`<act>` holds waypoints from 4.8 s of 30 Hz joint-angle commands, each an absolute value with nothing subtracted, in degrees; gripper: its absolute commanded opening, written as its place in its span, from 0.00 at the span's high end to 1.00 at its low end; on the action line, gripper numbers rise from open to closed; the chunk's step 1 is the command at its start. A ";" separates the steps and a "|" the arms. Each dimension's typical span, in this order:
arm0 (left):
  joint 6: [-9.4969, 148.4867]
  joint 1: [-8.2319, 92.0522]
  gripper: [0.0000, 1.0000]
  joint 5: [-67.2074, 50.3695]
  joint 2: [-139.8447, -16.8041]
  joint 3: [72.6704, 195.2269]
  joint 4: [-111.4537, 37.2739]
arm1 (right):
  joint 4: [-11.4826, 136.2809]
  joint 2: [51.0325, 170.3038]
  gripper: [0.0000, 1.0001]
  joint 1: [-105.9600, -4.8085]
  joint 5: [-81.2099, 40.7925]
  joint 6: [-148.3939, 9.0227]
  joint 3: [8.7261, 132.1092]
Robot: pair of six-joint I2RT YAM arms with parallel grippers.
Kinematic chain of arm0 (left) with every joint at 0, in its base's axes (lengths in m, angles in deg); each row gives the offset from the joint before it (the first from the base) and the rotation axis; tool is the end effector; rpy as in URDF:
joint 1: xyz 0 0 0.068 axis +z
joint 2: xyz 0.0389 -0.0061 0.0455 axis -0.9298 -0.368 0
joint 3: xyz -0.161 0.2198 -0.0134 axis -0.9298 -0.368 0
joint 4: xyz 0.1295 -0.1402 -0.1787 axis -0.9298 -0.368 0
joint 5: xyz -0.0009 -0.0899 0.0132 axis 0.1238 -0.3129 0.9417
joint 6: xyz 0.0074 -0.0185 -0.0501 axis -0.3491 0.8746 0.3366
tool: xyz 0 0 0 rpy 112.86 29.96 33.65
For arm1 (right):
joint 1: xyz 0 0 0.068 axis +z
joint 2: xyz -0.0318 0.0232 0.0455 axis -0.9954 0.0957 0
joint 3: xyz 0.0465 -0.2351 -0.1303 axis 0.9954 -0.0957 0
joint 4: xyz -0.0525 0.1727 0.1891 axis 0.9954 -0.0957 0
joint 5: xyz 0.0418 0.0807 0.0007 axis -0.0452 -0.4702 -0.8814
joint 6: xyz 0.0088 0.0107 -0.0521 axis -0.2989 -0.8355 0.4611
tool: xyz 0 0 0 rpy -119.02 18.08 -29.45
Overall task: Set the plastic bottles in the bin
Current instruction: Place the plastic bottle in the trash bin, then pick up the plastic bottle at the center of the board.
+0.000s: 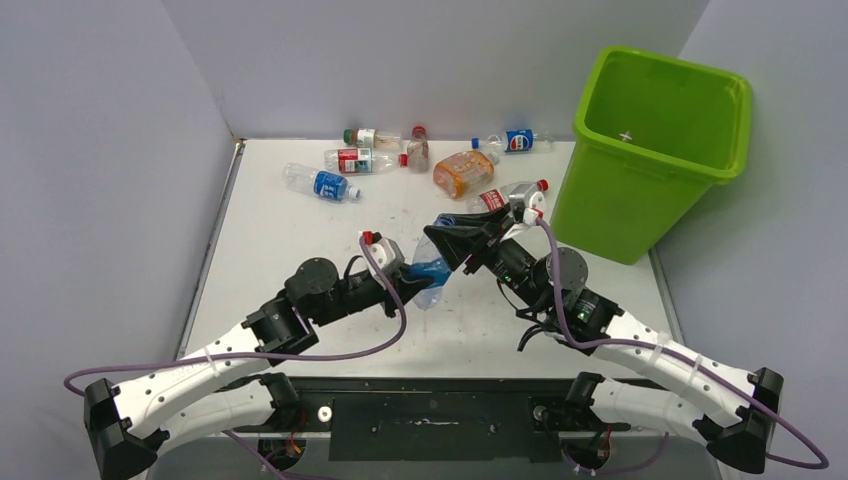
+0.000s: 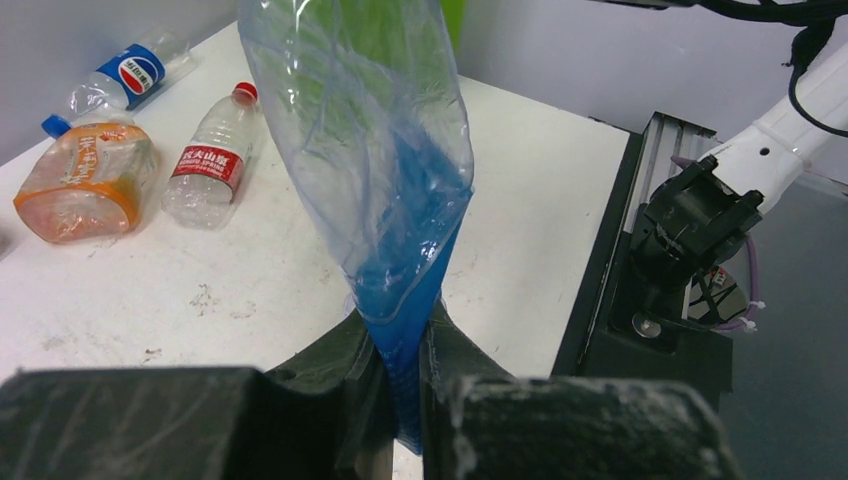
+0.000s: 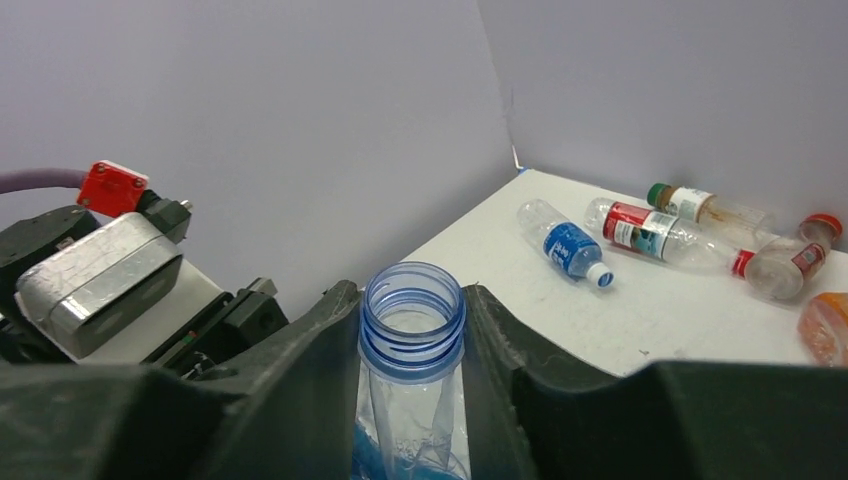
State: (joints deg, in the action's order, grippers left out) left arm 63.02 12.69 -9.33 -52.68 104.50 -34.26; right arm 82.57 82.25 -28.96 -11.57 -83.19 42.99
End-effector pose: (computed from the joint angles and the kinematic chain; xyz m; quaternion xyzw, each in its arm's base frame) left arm 0.1131 -0.1760 0.3405 0.3570 0.6251 -0.3998 0.5674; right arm 0.1220 0.1767 0.3928 -0.1774 0.5815 0.4839 0.6295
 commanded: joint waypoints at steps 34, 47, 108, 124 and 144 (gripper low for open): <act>49.41 5.88 0.04 13.57 -46.75 96.94 -21.66 | 105.99 110.91 0.95 -69.91 37.16 -38.76 89.58; 48.97 6.07 0.04 16.96 -47.85 97.29 -21.54 | 94.94 117.97 0.10 -60.56 35.87 -45.22 101.88; 41.69 9.84 0.03 49.54 -46.42 93.47 -8.87 | 98.98 173.20 0.10 -46.19 -31.83 -77.83 99.58; 112.92 55.72 0.04 25.01 -79.86 122.17 -40.07 | 114.88 140.93 0.10 -41.34 -21.79 -87.38 49.58; 126.09 68.06 0.04 12.13 -117.70 145.00 -44.46 | 101.58 120.88 0.10 -23.18 -8.08 -87.92 33.43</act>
